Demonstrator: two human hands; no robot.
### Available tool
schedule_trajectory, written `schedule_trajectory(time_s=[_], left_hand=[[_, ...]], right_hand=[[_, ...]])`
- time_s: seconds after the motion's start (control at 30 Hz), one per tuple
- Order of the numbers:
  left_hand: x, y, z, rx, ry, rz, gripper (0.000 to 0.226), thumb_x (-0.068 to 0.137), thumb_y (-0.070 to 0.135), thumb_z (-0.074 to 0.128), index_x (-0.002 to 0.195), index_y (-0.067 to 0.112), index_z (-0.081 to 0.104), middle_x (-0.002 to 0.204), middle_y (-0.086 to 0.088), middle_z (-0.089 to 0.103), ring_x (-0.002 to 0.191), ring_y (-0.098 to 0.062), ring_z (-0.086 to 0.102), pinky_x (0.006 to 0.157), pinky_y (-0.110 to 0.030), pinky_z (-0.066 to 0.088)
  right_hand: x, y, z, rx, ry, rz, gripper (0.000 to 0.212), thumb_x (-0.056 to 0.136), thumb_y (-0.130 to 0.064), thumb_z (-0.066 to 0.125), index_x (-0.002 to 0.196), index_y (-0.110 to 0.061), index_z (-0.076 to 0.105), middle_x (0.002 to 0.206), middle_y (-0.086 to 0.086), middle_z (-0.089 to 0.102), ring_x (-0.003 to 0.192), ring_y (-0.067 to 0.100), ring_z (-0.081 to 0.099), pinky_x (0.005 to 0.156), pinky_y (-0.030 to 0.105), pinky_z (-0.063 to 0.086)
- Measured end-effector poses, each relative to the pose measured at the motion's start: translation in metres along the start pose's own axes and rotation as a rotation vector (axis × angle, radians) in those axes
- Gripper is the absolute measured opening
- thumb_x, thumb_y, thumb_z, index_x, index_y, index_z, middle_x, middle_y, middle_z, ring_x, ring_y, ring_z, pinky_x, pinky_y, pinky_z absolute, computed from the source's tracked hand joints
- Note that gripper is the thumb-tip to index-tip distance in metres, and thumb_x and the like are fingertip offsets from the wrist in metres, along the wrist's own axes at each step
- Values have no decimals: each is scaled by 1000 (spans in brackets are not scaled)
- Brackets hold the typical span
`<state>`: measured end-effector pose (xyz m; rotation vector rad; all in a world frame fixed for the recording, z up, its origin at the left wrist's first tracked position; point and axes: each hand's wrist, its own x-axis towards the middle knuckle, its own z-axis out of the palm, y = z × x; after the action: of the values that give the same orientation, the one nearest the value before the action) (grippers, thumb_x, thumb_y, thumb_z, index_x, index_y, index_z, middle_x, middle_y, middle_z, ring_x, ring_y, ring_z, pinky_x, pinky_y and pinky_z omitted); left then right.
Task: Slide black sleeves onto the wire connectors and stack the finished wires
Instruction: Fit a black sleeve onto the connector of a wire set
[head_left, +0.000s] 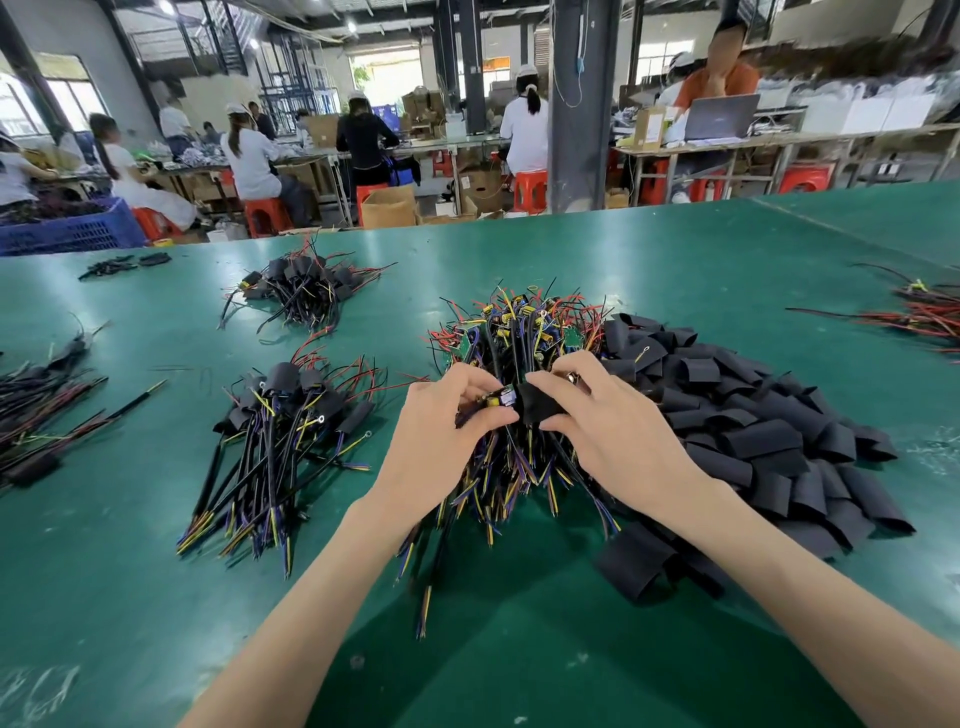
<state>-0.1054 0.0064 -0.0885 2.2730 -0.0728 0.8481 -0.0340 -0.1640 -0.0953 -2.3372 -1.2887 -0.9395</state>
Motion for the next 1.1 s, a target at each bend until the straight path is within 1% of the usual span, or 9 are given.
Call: schedule_trajectory(time_s=[0.2,0.27,0.37,0.5,0.67,0.8,0.9,1.03,1.1], left_hand=[[-1,-1,-5,-57,-64,-2,28,75,8,76,95,22,62,83,23,62,80,15,54,78,1,34],[-2,-2,-5,-52,-83,-2,30,77,5,74,99,21,62,88,24,61,83,15,54,79,1,34],[-2,-3,-4,-66,-63,-20,26,80,4,71,102,17,64,90,24,62,85,16,54,81,0,35],[-3,-2,-3,-76,-45,-52,22,84,7,68,103,17,65,88,20,64,83,16,55,81,-1,35],[-4,-1,-2,-77,-32,-59,21,85,8,68,105,15,66,87,18,64,81,17,53,80,-2,36],[-5,0,-1,-75,-19,-60,21,85,8,68,104,15,66,86,15,65,80,17,53,79,-2,36],[-5,0,-1,-88,-16,-66,20,85,7,67,104,14,66,86,20,63,81,18,53,79,0,34],[-5,2,-2,-89,-33,-59,21,85,8,67,103,19,65,86,9,67,83,4,55,78,-3,36],[-5,3,-3,-92,-46,-53,23,84,6,67,101,22,65,90,6,69,85,3,55,78,-1,35]], right_hand=[[-2,-2,1,121,-64,95,39,83,-13,69,120,-9,57,113,9,50,75,25,62,57,37,53],[-2,-2,1,110,-72,116,41,83,-12,70,121,-9,56,115,10,49,76,25,62,58,37,53],[-1,-2,0,80,-94,128,42,84,-13,69,123,-12,55,117,8,48,73,28,62,57,38,52],[-1,-3,-3,47,-55,92,41,77,-11,75,115,-11,59,109,9,53,64,25,61,50,30,47],[0,-2,-3,8,-68,74,45,72,-9,79,113,-14,60,107,7,53,58,23,58,45,27,40],[-1,0,-3,-9,-64,69,46,71,-8,81,112,-14,60,107,6,53,55,22,57,45,29,43],[-2,0,-3,4,-58,73,47,71,-8,81,112,-12,60,107,6,53,55,21,57,43,29,45],[-3,0,-3,32,-50,52,45,73,-12,79,113,-7,60,105,10,54,64,17,59,43,31,49],[-2,2,-3,89,-75,84,43,76,-10,76,116,-8,59,108,10,51,67,20,59,46,33,50]])
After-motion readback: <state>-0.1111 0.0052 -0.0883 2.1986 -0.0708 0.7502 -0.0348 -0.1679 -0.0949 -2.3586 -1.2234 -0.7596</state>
